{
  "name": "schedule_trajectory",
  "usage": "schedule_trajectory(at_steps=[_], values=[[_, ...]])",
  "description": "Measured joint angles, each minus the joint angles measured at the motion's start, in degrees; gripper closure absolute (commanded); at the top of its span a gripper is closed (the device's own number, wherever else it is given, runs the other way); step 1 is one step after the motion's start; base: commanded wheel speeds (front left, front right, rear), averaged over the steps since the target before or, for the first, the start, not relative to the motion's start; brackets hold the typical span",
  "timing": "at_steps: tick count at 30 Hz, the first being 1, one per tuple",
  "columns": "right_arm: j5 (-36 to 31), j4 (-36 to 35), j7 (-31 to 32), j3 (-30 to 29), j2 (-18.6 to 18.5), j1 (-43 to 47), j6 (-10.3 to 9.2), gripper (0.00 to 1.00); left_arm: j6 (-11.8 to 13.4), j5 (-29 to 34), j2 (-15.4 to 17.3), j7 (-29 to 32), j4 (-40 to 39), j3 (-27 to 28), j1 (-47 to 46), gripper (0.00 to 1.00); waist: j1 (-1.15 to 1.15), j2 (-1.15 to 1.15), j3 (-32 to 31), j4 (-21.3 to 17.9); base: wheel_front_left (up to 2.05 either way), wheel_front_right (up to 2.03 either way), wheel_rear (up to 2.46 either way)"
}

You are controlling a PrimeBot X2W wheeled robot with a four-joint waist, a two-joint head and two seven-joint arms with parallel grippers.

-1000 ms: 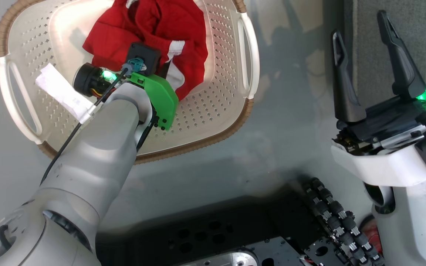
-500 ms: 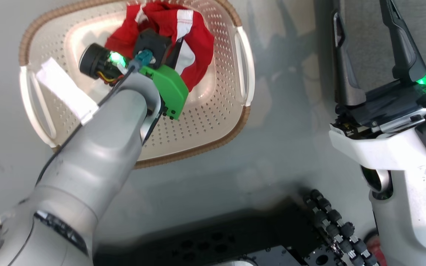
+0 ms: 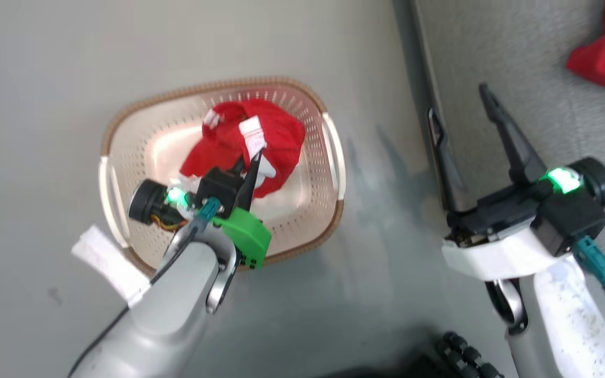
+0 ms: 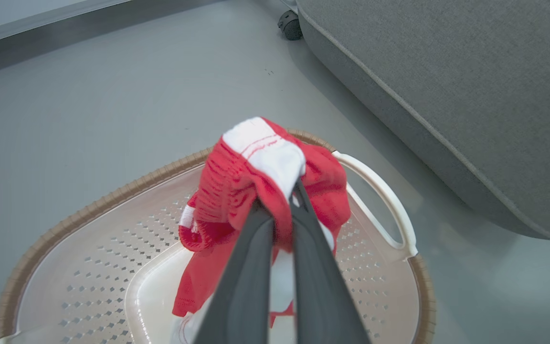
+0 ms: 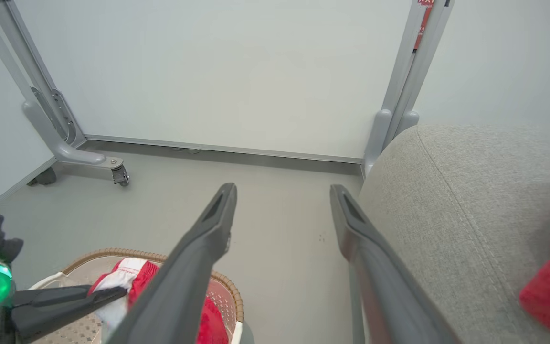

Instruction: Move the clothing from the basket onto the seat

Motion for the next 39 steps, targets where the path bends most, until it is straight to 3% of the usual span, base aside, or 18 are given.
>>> schedule_trajectory(at_steps=[12,23,30,39], values=[[1.03,5.05,0.0,2.59,0.1,10.59,0.0,0.0,0.9,4.13,-0.56,0.0,-14.5,12.46,17.03,1.0,0.0,0.0,-18.76,0.23,0.0,0.0,0.0],[1.94,7.05,0.0,4.56,-0.12,16.95,0.01,0.0,0.81,7.82,-1.53,0.0,-23.65,18.33,25.49,1.0,-0.01,0.0,-33.67,-0.3,0.0,0.0,0.0],[2.1,7.21,0.0,5.35,-0.13,17.97,0.0,0.0,0.13,9.33,-2.12,0.0,-27.25,19.38,26.85,1.0,-0.01,0.0,-39.3,-1.06,0.0,0.0,0.0],[3.05,8.47,0.0,9.95,-0.11,17.9,0.0,0.0,-1.12,9.57,-3.56,0.0,-30.11,18.13,27.18,1.0,-0.01,0.0,-41.54,-2.19,0.0,0.0,0.0]])
